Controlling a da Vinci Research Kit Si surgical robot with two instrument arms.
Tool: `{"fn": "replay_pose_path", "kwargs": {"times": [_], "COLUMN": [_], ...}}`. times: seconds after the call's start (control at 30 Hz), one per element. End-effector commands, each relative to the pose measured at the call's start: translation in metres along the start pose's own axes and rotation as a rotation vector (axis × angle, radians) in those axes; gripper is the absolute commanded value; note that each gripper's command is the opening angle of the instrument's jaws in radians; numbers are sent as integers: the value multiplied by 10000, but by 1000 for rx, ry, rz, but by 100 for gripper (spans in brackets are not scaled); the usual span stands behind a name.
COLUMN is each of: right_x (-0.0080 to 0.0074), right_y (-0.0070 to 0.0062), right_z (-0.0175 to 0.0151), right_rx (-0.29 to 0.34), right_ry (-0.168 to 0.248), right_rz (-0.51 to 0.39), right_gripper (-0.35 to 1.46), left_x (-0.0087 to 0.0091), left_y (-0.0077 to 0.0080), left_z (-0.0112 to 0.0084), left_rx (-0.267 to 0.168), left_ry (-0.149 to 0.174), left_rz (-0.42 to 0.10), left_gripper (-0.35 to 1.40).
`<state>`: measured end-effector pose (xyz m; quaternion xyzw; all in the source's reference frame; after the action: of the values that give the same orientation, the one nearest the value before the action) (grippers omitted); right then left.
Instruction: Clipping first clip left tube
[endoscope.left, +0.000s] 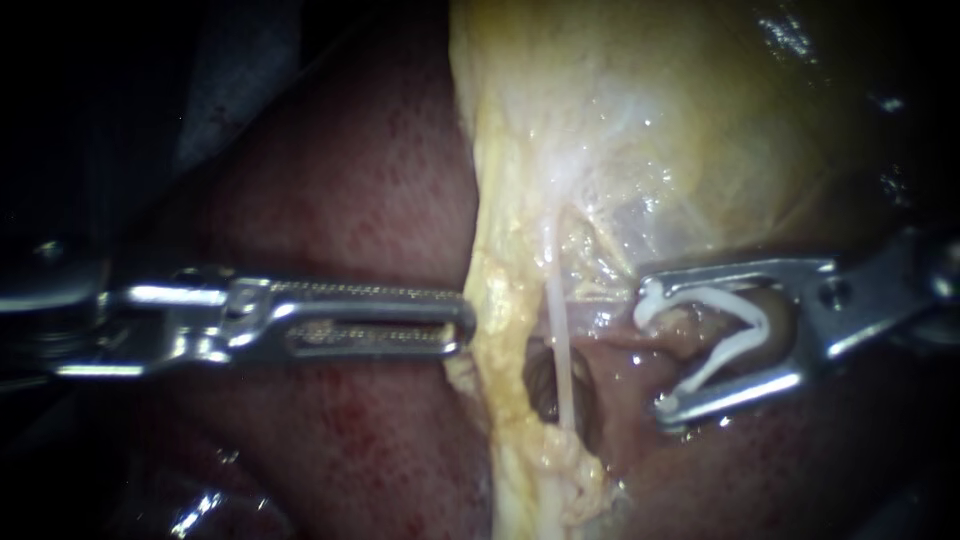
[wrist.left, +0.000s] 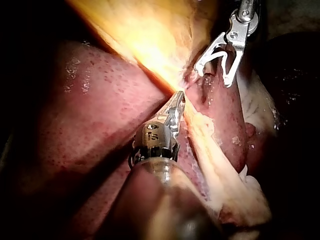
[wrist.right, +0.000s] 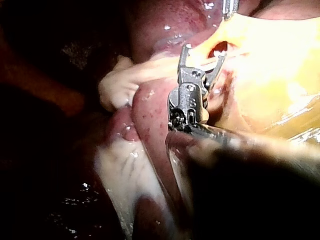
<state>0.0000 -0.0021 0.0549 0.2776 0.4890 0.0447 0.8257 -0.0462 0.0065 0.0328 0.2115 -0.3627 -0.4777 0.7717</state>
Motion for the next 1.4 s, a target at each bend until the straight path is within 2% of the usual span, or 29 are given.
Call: {"fn": "replay_pose_path", "kwargs": {"times": [0.03, 0.17, 0.33, 0.47, 0.63, 0.87, 1.17, 1.4], "right_x": [0, 10, 10, 5, -10, -24, -30, -30], "right_y": [-2, -1, 2, 2, 0, 6, 18, 19], "right_z": [6, 14, 23, 35, 50, 62, 73, 85], "right_rx": [7, 10, 9, 12, 33, 50, 47, 64], "right_ry": [-2, -5, -6, -9, -13, -21, -23, -29], "right_rz": [-2, 4, 14, 14, 26, 28, 37, 40], "right_gripper": [60, 60, 60, 60, 60, 59, 59, 59], "left_x": [0, 0, -2, -2, -4, -5, -6, -6], "left_y": [-1, -3, -5, -6, -6, -8, -12, -13], "left_z": [0, -2, -4, -5, -6, -8, -10, -10], "left_rx": [0, 2, 2, 4, 5, 5, 5, 7], "left_ry": [-1, 0, 0, -2, -2, -2, -5, -7], "left_rz": [0, -1, -2, -3, -3, -4, -6, -7], "left_gripper": [-35, -35, -35, -35, -35, -35, -35, -35]}}
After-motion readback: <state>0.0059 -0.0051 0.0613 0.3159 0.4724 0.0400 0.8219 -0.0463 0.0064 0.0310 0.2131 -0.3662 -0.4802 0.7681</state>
